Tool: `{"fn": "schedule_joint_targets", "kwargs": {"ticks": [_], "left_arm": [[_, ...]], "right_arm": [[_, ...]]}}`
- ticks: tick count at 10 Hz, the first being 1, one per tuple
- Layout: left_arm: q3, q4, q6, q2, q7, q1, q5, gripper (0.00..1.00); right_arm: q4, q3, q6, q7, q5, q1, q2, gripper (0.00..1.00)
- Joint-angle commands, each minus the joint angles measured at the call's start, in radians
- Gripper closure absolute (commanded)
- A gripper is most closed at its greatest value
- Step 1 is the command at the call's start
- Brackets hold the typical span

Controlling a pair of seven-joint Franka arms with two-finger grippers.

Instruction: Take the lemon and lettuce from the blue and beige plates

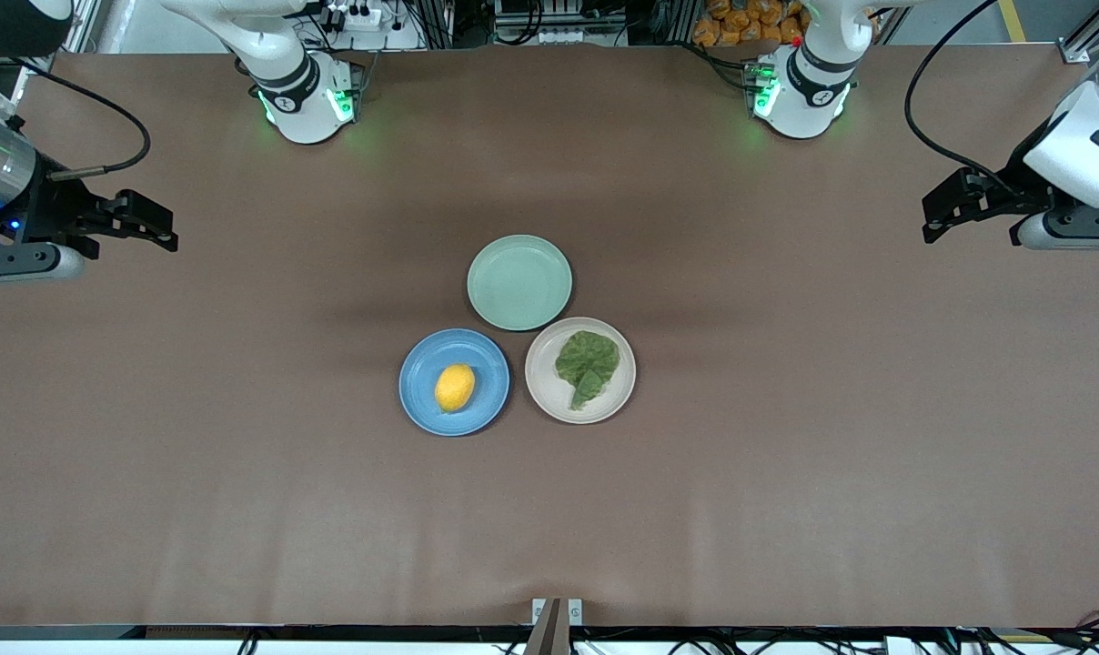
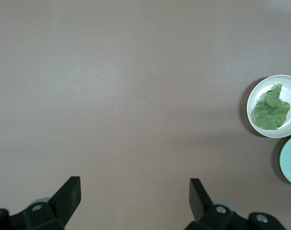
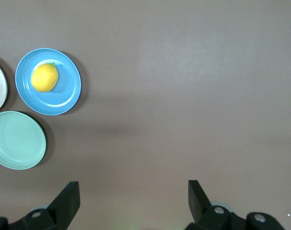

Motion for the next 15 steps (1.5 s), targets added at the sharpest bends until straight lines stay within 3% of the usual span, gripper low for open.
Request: {"fn": "schedule_joint_targets", "kwargs": {"ticks": [1, 4, 7, 8, 9, 11, 13, 15], "left_arm": [[-0.006, -0.002, -0.008, -0.007, -0.007, 0.003, 0.020, 0.00], [-0.011, -0.002, 0.022, 0.057, -0.027, -0.022, -0.053, 0.00], [-0.017, -0.006, 0.244, 0.187, -0.173, -0.213, -0.036, 0.00], [-0.019, -0.005, 0.304, 0.240, -0.265, -0.290, 0.034, 0.00], [-0.019, -0.002, 0.341, 0.305, -0.365, -0.371, 0.090, 0.00], [-0.019, -0.002, 0.456, 0.418, -0.461, -0.439, 0.105, 0.00], [-0.019, -0.002, 0.559, 0.514, -0.505, -0.496, 0.105, 0.00], [-0.008, -0.002, 0.683, 0.612, -0.533, -0.554, 0.122, 0.00]], "right_arm": [[-0.035, -0.004, 0.016, 0.014, -0.016, 0.006, -0.030, 0.00], [-0.037, -0.003, 0.050, 0.014, -0.016, 0.006, -0.027, 0.00], [-0.030, -0.003, 0.048, 0.014, -0.002, 0.004, -0.018, 0.00], [-0.014, -0.001, 0.066, 0.017, 0.007, 0.010, 0.013, 0.00], [-0.012, 0.003, 0.141, 0.019, 0.018, 0.024, 0.057, 0.00], [-0.012, 0.005, 0.221, 0.069, 0.038, 0.055, 0.147, 0.00], [-0.001, 0.005, 0.368, 0.342, 0.049, 0.139, 0.285, 0.00], [0.080, 0.008, 0.435, 0.532, 0.128, 0.194, 0.455, 0.00]]}}
